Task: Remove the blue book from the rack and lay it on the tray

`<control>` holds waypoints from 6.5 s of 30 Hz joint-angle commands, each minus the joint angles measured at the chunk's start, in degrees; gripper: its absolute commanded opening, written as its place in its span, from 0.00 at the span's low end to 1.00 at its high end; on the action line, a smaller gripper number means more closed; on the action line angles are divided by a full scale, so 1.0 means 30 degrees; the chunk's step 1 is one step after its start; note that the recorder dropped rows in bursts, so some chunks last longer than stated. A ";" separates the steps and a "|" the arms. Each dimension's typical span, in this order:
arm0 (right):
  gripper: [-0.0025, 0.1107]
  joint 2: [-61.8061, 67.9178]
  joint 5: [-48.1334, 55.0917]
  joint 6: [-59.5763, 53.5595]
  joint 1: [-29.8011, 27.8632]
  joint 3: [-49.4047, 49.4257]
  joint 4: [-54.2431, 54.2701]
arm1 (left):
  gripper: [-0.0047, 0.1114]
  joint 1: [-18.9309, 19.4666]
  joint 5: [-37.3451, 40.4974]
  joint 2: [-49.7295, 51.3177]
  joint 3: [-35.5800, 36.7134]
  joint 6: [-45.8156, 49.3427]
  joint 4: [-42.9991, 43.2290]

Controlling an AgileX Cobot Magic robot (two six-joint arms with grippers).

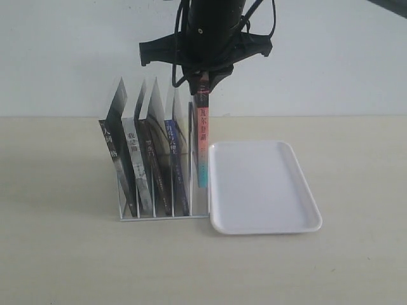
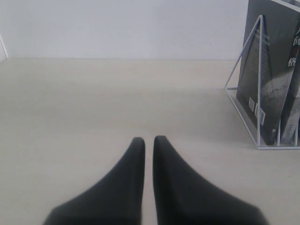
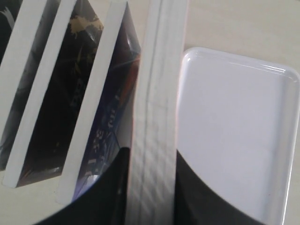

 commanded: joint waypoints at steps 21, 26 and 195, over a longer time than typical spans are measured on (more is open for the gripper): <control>0.39 0.2017 -0.1402 -0.0857 -0.0012 -0.0219 -0.0642 | 0.09 -0.0152 -0.0070 -0.0043 0.0074 0.0039 0.0055; 0.43 0.1845 -0.0884 -0.0857 -0.0012 -0.0260 -0.0642 | 0.09 -0.0152 -0.0070 -0.0043 0.0074 0.0039 0.0055; 0.44 0.4223 -0.6144 -0.0002 0.3970 -0.2532 -0.2308 | 0.09 -0.0152 -0.0036 -0.0043 0.0074 0.0039 0.0055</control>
